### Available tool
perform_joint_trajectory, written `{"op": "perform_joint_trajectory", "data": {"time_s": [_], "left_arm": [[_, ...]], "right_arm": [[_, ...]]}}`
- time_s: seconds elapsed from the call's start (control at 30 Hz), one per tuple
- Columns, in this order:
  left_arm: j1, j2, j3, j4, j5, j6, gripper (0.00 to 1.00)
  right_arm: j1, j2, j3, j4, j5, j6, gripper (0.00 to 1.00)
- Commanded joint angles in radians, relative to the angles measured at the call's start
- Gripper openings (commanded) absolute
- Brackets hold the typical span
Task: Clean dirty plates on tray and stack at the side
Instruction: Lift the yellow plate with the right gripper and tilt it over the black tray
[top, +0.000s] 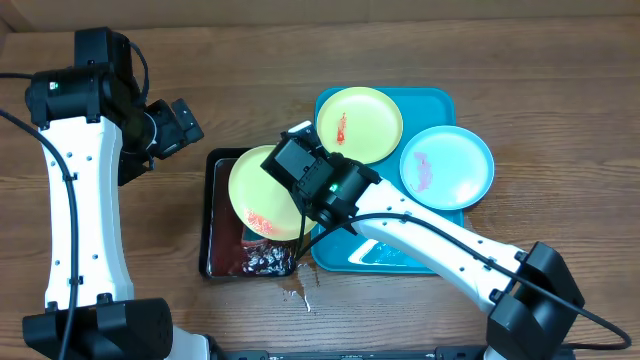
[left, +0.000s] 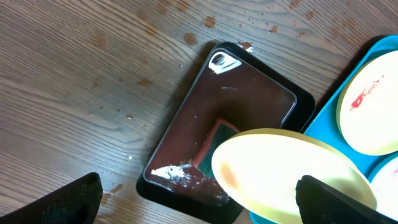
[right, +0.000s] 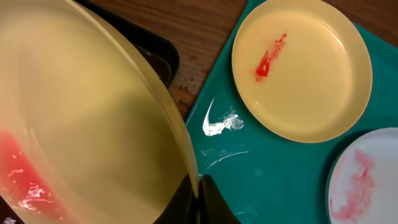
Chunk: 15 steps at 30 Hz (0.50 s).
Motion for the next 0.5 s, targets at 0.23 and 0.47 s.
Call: {"op": "perform_joint_trajectory", "data": {"time_s": [0.23, 0.47], "left_arm": [[0.004, -0.008, 0.018, 0.001, 0.011, 0.020, 1.00], [0.004, -0.008, 0.018, 0.001, 0.011, 0.020, 1.00]], "right_arm": [[0.089, -0.022, 0.026, 0.006, 0.310, 0.009, 0.04], [0.207, -0.022, 0.026, -0.014, 0.581, 0.007, 0.04]]}}
